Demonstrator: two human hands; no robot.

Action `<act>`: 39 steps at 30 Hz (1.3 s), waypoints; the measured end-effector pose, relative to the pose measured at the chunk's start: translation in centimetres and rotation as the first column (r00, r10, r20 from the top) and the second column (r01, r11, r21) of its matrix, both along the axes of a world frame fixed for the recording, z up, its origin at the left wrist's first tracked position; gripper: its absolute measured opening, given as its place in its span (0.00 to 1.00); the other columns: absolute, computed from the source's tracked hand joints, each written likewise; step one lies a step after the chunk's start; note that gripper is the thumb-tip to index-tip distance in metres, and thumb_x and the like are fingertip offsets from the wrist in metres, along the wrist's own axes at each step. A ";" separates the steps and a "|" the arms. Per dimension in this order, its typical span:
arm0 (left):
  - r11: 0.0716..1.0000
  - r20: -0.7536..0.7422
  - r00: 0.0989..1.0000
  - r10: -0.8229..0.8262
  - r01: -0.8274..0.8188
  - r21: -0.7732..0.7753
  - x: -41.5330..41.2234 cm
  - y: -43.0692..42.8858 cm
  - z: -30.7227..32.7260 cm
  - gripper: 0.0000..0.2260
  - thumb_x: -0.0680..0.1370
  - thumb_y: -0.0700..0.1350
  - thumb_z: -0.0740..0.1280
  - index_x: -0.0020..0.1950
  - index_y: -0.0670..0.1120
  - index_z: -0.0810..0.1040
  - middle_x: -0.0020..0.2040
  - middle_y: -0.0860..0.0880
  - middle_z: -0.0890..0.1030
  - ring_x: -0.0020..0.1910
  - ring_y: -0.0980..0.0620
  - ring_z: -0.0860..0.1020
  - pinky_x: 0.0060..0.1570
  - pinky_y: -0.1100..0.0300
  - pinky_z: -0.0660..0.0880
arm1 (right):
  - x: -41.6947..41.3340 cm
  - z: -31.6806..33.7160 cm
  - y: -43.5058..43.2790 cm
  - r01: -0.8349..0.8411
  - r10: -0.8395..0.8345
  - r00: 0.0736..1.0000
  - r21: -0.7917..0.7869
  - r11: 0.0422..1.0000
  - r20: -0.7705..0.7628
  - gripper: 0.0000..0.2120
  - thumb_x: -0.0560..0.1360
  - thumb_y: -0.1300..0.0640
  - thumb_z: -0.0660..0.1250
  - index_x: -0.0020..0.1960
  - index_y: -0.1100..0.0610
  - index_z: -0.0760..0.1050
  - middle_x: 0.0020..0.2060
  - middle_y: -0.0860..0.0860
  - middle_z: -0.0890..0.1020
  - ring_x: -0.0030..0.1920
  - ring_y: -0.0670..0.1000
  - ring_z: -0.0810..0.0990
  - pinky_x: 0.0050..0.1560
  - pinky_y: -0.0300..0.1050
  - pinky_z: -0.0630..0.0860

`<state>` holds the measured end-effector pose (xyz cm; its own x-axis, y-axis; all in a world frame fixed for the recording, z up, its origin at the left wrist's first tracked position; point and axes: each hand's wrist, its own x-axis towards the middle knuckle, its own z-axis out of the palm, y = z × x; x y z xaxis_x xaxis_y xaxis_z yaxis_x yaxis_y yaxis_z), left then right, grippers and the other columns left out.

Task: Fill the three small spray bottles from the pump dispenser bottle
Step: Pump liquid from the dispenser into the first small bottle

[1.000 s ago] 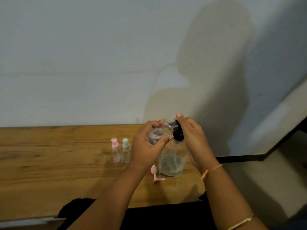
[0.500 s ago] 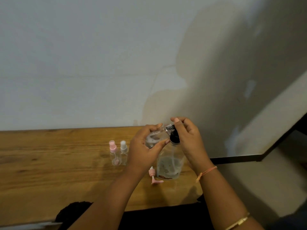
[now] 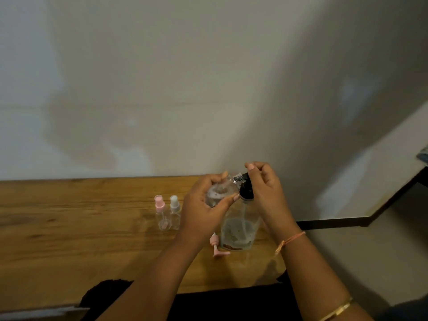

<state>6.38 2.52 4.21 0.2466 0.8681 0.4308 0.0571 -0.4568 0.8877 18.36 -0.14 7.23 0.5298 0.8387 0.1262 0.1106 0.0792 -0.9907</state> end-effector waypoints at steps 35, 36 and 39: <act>0.998 -0.017 1.000 0.026 -0.025 0.063 0.0 0.2 0.5 0.19 0.68 0.44 0.76 0.48 0.62 0.72 0.52 0.65 0.77 0.55 0.71 0.73 0.49 0.78 0.68 | 0.0 0.2 -0.4 -0.058 0.055 0.993 -0.024 0.998 -0.102 0.15 0.78 0.46 0.59 0.47 0.58 0.75 0.39 0.51 0.79 0.40 0.48 0.77 0.36 0.35 0.73; 0.998 -0.014 1.000 0.024 -0.023 0.066 0.0 0.2 0.5 0.19 0.68 0.43 0.76 0.49 0.62 0.72 0.52 0.65 0.77 0.55 0.71 0.73 0.49 0.78 0.68 | 0.0 0.2 -0.4 -0.054 0.052 0.994 -0.020 0.998 -0.092 0.15 0.78 0.46 0.59 0.46 0.57 0.75 0.38 0.50 0.79 0.40 0.47 0.77 0.34 0.32 0.73; 0.998 -0.013 1.000 0.015 -0.014 0.069 0.0 0.4 0.4 0.19 0.68 0.43 0.76 0.49 0.62 0.73 0.52 0.65 0.77 0.55 0.69 0.74 0.51 0.77 0.69 | 0.1 0.1 -0.4 -0.050 0.049 0.996 -0.003 0.999 -0.074 0.13 0.79 0.49 0.58 0.48 0.58 0.75 0.38 0.49 0.79 0.39 0.45 0.77 0.31 0.28 0.72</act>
